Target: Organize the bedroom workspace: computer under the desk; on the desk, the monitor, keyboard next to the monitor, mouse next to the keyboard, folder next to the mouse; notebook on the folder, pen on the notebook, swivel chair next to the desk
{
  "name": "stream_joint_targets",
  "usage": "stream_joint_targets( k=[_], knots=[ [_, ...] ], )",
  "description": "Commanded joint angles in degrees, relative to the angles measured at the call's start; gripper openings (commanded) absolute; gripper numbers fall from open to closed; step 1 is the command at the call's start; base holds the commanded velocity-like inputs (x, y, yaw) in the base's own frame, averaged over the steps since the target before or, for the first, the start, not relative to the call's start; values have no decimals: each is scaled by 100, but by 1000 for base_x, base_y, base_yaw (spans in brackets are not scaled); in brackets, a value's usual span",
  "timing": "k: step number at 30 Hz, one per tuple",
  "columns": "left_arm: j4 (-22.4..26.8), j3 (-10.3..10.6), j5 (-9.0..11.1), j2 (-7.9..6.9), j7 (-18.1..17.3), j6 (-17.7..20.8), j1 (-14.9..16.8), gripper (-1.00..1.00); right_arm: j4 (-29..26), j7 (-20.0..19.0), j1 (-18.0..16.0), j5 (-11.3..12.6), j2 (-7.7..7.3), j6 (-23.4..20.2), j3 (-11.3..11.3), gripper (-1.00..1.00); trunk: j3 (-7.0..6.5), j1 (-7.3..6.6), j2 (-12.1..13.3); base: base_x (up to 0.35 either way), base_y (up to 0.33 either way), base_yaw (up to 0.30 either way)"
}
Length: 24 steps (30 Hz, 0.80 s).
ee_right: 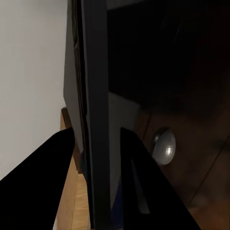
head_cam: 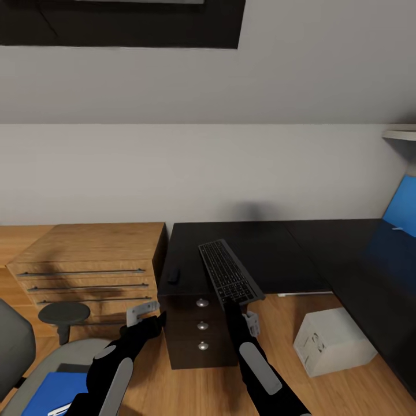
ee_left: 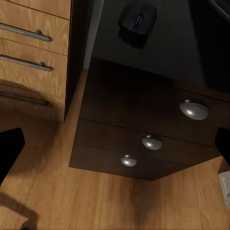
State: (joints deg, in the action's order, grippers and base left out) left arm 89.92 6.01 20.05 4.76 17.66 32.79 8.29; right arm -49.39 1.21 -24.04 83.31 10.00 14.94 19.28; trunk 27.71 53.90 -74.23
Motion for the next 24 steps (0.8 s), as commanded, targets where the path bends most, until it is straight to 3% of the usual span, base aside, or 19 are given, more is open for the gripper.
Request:
stream_joint_targets(
  k=[1, 9, 21, 22, 24],
  knots=[
    [8, 5, 60, -1, 53, 17, 5, 100, 0, 20, -4, 63, 0, 37, 9, -100, -12, -23, 38, 0, 0, 0],
    [8, 5, 60, -1, 53, 17, 6, 100, -1, 20, -3, 63, 0, 41, 11, -100, -156, -198, 359, 0, 0, 0],
    [8, 5, 60, -1, 45, 17, 6, 100, -3, 20, 1, 63, 0, 44, 9, -100, -156, -198, 359, 0, 0, 0],
    [8, 5, 60, -1, 45, 17, 6, 100, -5, 20, 2, 63, 0, 44, 8, 100, -156, -198, 359, 0, 0, 0],
    [8, 5, 60, -1, 45, 18, 5, 100, -8, 20, 3, 63, 0, 44, 11, 100, -156, -198, 359, 0, 0, 0]
  ],
)
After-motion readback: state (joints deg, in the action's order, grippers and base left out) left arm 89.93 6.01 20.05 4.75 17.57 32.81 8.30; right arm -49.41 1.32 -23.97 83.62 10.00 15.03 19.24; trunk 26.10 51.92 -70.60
